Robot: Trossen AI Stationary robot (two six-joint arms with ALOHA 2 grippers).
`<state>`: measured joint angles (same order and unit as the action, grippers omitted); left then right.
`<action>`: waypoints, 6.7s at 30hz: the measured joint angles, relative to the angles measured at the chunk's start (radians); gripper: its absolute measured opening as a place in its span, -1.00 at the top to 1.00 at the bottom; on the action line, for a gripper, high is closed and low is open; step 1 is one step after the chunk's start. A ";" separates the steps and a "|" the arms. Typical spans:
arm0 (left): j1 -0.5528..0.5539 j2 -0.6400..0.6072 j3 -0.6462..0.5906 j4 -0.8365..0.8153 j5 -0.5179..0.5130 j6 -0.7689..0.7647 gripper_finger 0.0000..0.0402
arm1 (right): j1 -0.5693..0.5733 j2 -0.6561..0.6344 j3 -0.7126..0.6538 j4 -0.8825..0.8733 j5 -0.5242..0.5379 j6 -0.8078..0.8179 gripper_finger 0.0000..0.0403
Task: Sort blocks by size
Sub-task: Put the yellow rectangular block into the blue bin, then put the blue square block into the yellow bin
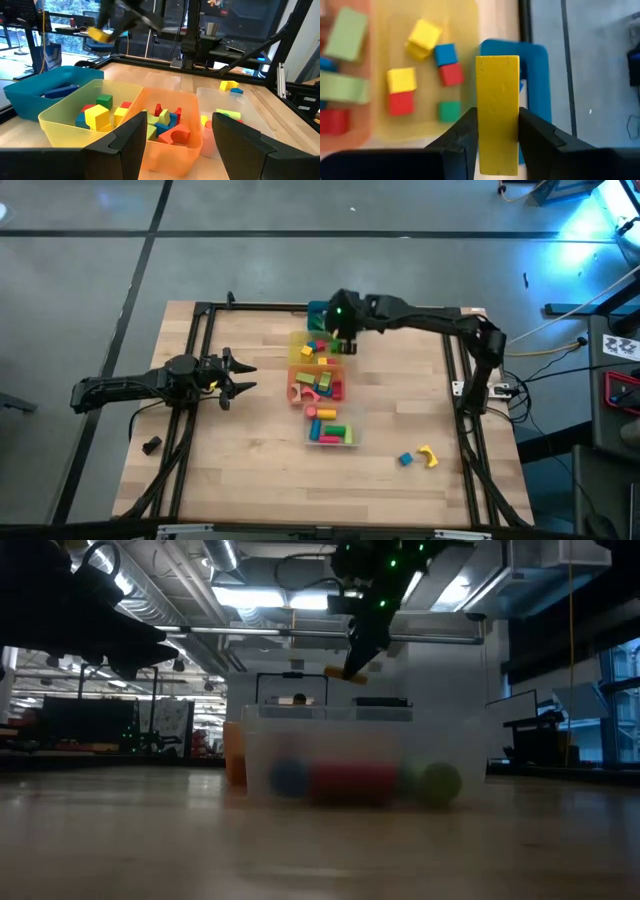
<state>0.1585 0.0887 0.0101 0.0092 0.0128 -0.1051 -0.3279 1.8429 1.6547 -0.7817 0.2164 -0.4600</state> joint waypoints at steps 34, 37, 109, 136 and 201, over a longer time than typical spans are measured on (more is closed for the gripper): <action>0.000 0.000 0.000 0.001 0.000 0.000 -0.05 | 0.007 0.025 0.000 -0.503 -0.014 0.325 -0.05; 0.000 0.000 0.000 0.001 0.000 0.000 -0.05 | 0.083 0.005 0.000 -0.696 -0.131 0.502 -0.05; 0.000 0.000 0.000 0.001 0.000 0.000 -0.05 | 1.086 0.196 -0.209 -0.528 -0.258 2.081 -0.05; 0.000 0.000 0.000 0.001 0.000 0.000 -0.05 | 1.006 0.194 -0.308 -0.476 -0.286 1.868 -0.05; 0.000 0.000 -0.001 0.001 0.000 0.000 -0.05 | 0.104 0.194 0.151 0.018 0.054 0.382 0.07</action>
<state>0.1581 0.0887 0.0093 0.0101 0.0128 -0.1051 -0.2240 2.0373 1.8057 -0.7633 0.2708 -0.0777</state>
